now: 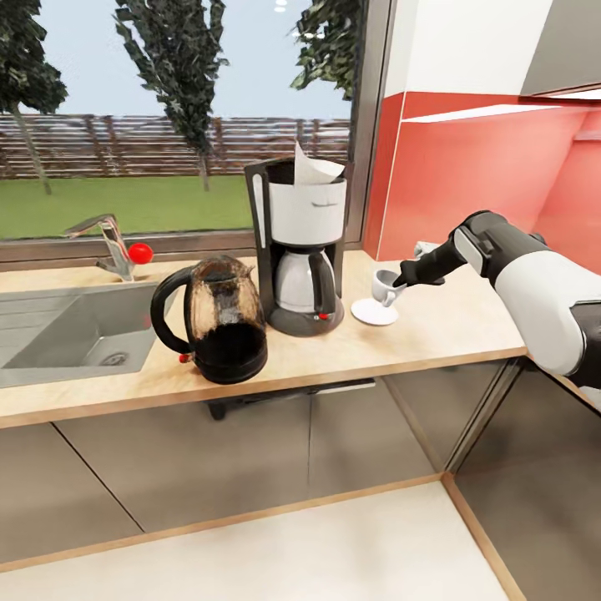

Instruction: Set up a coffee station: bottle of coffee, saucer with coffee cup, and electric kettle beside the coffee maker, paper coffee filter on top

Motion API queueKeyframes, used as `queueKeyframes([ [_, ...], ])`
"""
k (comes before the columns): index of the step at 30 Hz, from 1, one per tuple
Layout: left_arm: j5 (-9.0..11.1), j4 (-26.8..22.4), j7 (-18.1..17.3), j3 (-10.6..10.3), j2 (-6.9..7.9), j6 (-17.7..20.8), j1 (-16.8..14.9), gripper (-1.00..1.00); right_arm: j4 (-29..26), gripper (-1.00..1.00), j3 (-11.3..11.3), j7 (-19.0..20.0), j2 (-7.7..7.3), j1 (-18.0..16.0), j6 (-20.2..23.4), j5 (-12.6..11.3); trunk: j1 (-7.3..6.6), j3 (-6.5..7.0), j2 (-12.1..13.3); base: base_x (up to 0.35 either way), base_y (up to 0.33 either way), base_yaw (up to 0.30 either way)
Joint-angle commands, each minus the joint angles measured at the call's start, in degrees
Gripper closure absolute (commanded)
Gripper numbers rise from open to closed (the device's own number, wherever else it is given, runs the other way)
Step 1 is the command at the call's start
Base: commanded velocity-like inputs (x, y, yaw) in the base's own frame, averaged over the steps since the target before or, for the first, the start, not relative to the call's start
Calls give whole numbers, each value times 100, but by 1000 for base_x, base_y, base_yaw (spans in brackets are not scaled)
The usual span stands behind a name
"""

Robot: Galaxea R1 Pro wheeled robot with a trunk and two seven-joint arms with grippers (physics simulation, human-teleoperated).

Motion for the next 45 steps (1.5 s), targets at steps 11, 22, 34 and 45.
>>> queueKeyframes([
  [11, 36, 8, -11, -31, 3, -38, -4, -100, -6, 100, 29, 51, -5, -3, 5, 40, 2, -5, -2, 133, 0, 0],
  [22, 34, 8, -11, -31, 3, -35, -4, -100, 142, 100, 32, 29, -10, -3, 5, 45, 2, -5, -2, 88, 0, 0],
  [34, 32, 2, -18, -31, 3, -42, -4, -100, 397, 100, 32, -425, -5, -3, -3, 32, 2, -5, -2, 16, 0, 0],
  [45, 32, 0, -19, -31, 3, -42, -4, -100, 440, 100, 32, -451, -2, -2, -7, 28, 155, -131, -283, 0, 0, 0],
])
